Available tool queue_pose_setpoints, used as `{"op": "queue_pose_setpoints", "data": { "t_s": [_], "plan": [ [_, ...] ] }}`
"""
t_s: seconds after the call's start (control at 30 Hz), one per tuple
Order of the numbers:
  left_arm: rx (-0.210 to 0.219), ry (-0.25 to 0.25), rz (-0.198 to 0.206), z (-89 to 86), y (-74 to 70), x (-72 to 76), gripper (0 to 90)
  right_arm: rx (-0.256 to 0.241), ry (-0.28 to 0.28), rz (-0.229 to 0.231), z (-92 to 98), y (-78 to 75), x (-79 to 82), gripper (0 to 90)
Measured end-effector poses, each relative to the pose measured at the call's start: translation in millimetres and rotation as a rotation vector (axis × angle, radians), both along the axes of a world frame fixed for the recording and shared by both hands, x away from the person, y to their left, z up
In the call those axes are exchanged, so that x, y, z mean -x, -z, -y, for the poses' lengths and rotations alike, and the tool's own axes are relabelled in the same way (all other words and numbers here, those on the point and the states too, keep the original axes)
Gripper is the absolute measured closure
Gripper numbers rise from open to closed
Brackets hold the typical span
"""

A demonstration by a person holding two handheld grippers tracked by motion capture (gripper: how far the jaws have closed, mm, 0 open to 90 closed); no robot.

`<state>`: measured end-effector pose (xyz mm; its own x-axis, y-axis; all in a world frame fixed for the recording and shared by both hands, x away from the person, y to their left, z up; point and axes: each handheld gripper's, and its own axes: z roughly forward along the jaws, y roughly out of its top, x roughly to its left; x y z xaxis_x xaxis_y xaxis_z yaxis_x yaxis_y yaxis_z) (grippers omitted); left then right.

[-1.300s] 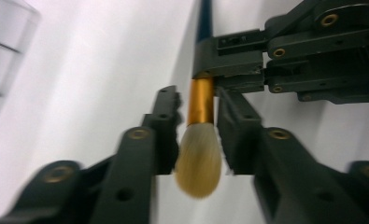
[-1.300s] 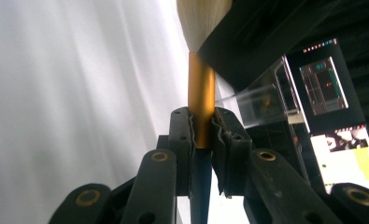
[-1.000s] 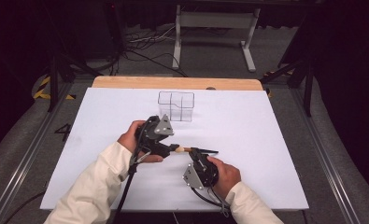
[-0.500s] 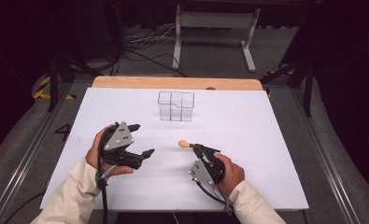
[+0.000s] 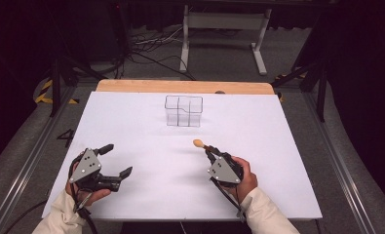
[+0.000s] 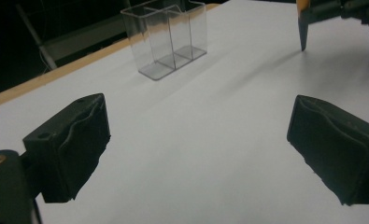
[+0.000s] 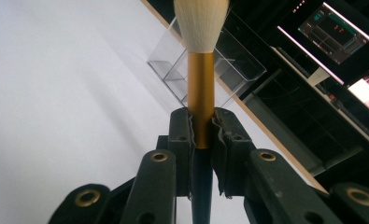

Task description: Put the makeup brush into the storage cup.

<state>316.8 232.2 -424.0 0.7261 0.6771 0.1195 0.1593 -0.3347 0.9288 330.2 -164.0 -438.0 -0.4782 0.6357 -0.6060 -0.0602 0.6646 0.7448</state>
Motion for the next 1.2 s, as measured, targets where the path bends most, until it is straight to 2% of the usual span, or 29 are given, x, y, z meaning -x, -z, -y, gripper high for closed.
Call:
{"op": "queue_pose_setpoints", "data": {
  "t_s": [0.07,0.1,0.2,0.3,0.4,0.47,0.57,0.7,0.77,0.93,1.2],
  "plan": [
    [0.034,-0.002,-0.017,-4.9,7.3,1.8,6.9,-0.043,0.003,-0.020,3.0,-2.0,-3.1,78.6],
    [0.034,-0.002,-0.017,-4.9,7.3,1.8,6.9,-0.043,0.003,-0.020,3.0,-2.0,-3.1,78.6],
    [0.064,-0.021,-0.033,-9.6,15.9,1.7,7.1,-0.093,0.010,-0.042,6.2,-4.4,-7.9,78.6],
    [0.058,-0.015,-0.023,-10.3,17.5,1.8,4.9,-0.139,0.008,-0.063,9.3,-7.7,-12.9,78.9],
    [0.066,-0.013,-0.013,-11.9,17.1,3.1,4.4,-0.217,0.010,-0.097,13.9,-13.2,-21.5,79.0],
    [0.082,-0.015,-0.009,-12.9,17.2,3.9,4.4,-0.248,0.013,-0.105,15.7,-14.9,-26.0,79.0],
    [0.072,-0.019,-0.027,-14.0,17.6,3.7,6.5,-0.301,0.005,-0.113,18.5,-17.9,-32.7,79.0],
    [0.068,-0.014,-0.023,-12.5,17.9,4.7,6.8,-0.373,-0.005,-0.128,20.1,-22.8,-42.1,79.0],
    [0.067,-0.017,-0.022,-12.5,17.9,4.8,6.2,-0.383,-0.004,-0.131,20.4,-24.3,-43.9,79.0],
    [0.078,-0.017,-0.026,-13.7,18.3,4.7,5.0,-0.458,-0.005,-0.135,23.6,-35.0,-54.9,79.0],
    [0.085,-0.015,-0.024,-14.3,18.3,4.6,4.6,-0.532,-0.003,-0.134,23.7,-49.6,-72.2,79.0]
  ]
}}
